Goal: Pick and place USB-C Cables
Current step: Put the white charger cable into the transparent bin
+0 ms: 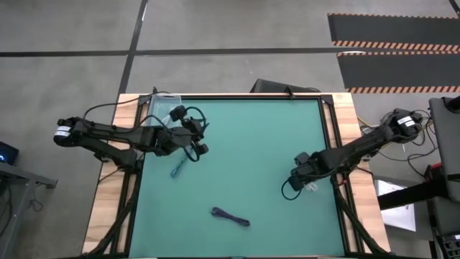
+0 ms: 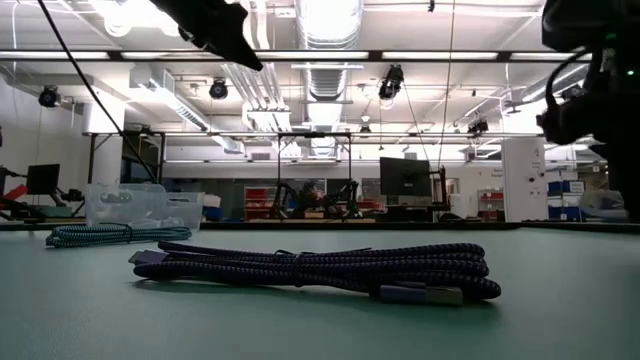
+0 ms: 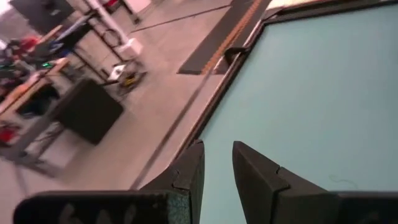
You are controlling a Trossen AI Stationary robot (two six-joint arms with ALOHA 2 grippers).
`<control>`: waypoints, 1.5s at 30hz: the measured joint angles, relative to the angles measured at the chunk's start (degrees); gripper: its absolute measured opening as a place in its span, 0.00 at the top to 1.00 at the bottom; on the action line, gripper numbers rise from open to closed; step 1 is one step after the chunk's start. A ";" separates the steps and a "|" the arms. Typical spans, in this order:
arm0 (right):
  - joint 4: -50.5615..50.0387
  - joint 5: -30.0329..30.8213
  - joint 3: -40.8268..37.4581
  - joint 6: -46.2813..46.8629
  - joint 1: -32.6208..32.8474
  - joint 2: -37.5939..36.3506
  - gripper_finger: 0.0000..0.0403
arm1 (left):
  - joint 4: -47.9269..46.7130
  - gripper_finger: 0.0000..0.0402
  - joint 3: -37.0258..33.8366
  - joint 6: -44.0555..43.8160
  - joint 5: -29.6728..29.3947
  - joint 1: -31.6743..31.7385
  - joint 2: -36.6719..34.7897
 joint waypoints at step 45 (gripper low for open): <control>70.12 15.44 0.61 -89.20 -15.40 -2.14 0.95 | 28.38 0.83 -4.65 -4.46 25.90 -0.09 4.79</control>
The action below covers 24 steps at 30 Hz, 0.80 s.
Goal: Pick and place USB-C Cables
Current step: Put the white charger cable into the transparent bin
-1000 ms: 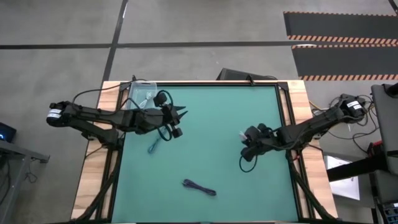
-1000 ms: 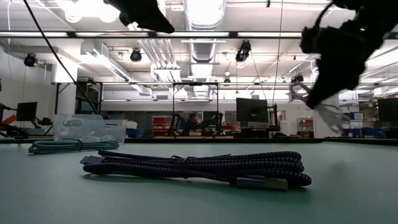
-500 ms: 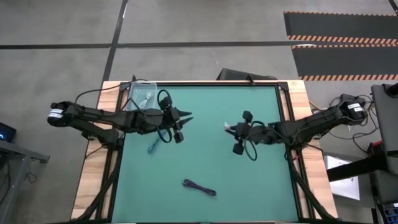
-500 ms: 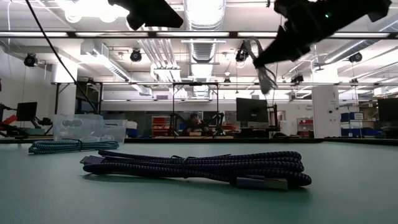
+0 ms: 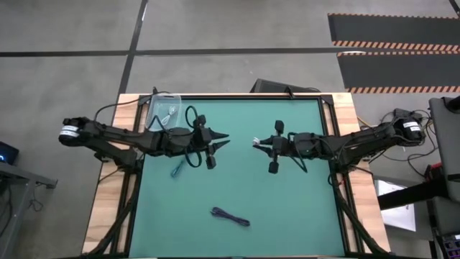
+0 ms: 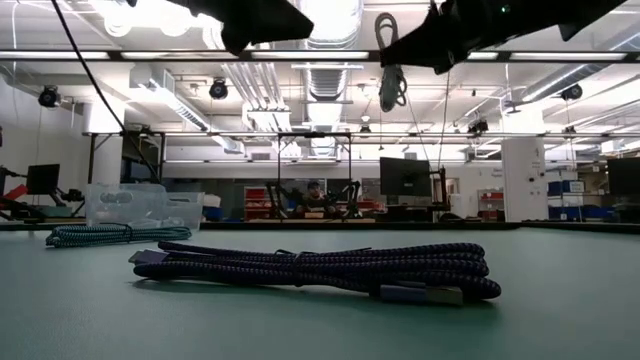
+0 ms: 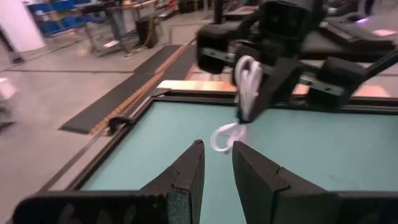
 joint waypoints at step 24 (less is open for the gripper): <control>11.28 -6.33 -4.07 -1.88 -0.10 0.01 0.95 | 27.85 0.83 -1.14 3.36 10.80 0.00 13.70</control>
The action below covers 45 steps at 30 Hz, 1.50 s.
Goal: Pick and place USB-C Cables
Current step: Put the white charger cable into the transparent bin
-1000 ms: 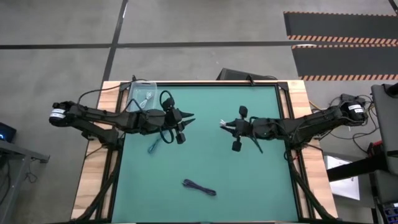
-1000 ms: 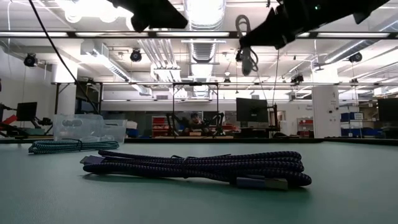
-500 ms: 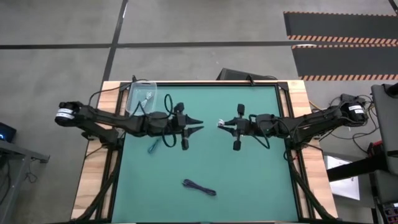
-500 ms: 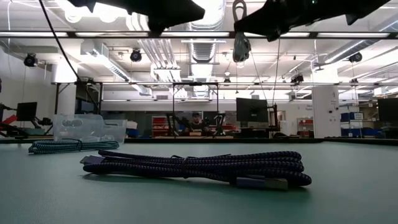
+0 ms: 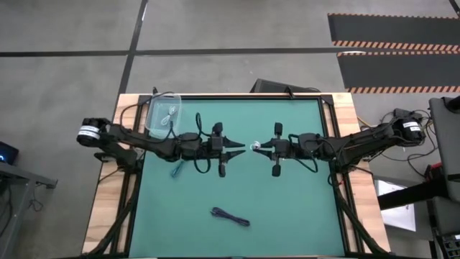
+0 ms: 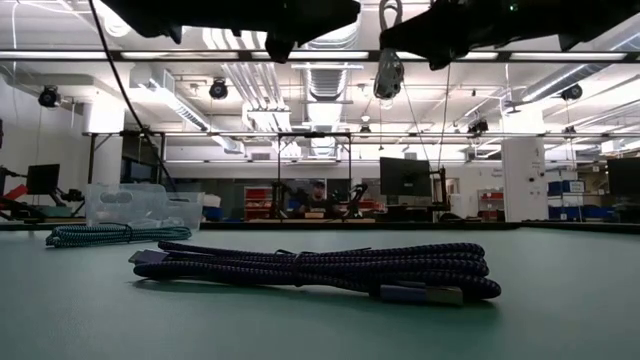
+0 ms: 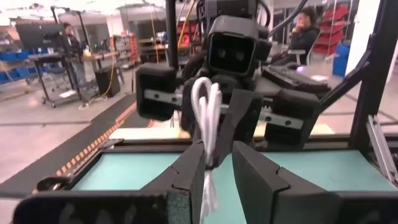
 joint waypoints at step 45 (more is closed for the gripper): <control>1.22 -1.02 -0.44 -1.49 0.00 0.00 0.95 | 12.56 0.63 1.36 -0.43 3.26 1.33 7.22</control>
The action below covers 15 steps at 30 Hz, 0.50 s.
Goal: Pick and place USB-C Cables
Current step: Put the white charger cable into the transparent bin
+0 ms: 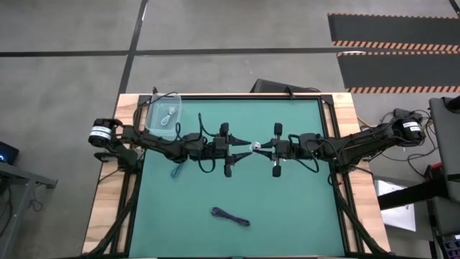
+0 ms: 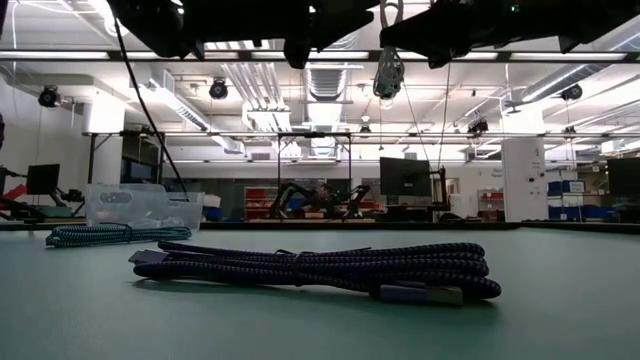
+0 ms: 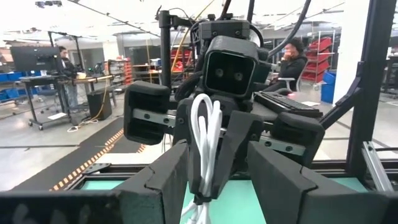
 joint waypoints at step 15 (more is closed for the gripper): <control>-0.28 0.00 0.00 -0.05 0.00 0.00 0.95 | 4.47 0.62 4.24 0.04 0.22 0.24 7.27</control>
